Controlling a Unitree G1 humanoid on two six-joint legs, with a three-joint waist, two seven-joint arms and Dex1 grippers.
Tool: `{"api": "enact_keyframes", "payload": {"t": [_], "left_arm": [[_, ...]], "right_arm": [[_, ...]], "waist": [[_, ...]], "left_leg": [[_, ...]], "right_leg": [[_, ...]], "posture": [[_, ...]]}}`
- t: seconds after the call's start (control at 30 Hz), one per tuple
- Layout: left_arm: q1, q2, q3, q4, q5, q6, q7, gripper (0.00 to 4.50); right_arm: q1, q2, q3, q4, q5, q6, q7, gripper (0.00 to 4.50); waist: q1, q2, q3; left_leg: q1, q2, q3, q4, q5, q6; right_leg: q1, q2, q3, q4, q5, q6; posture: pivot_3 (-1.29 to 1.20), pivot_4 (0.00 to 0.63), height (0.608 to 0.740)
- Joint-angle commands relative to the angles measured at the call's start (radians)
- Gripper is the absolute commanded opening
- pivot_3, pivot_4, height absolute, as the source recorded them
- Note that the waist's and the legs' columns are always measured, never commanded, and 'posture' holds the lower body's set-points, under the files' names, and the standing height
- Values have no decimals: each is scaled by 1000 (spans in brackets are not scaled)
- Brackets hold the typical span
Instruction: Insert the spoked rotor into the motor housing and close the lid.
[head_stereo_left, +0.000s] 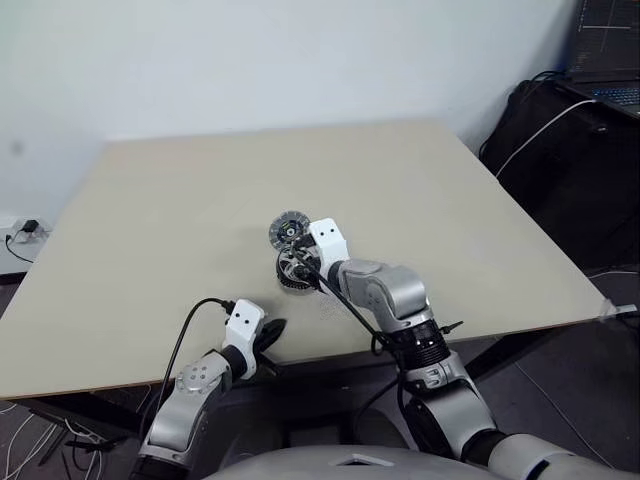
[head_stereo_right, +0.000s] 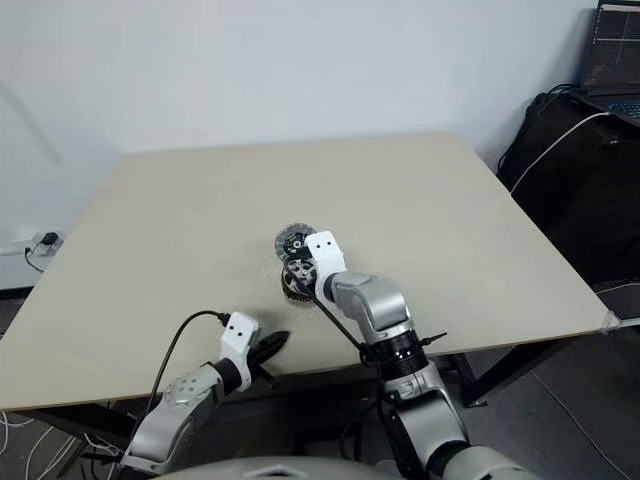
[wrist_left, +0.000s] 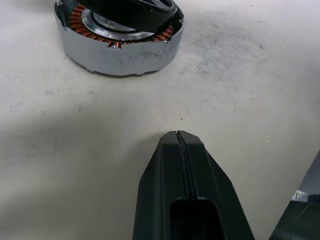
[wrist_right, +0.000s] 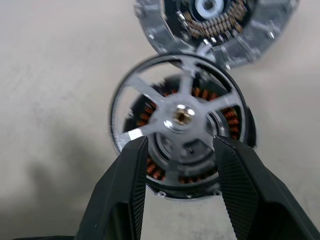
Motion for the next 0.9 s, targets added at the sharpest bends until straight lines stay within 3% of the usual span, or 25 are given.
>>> {"api": "enact_keyframes", "payload": {"t": [0.03, 0.63, 0.87, 0.9], "left_arm": [[-6, -5, 4, -15, -8, -16, 2, 0], [-14, -8, 7, -8, -8, -19, 3, 0], [-17, -7, 8, -5, -8, -20, 2, 0], [-18, -7, 8, -3, -8, -20, 2, 0]], "right_arm": [[-26, 13, -24, -19, 12, 12, -3, 2208], [-38, 34, -38, 53, 6, -5, 0, 2208], [-41, 31, -48, 65, 3, -16, -5, 58], [-42, 31, -50, 64, 3, -16, -5, 23]], "waist": [[0, 0, 0], [-3, 0, 0], [-3, 0, 0], [-3, 0, 0]], "left_leg": [[0, 0, 0, 0, 0, 0], [0, 0, 0, 0, 0, 0], [0, 0, 0, 0, 0, 0], [0, 0, 0, 0, 0, 0]], "right_leg": [[0, 0, 0, 0, 0, 0], [0, 0, 0, 0, 0, 0], [0, 0, 0, 0, 0, 0], [0, 0, 0, 0, 0, 0]], "posture": [[0, 0, 740], [0, 0, 740], [0, 0, 740], [0, 0, 740]]}}
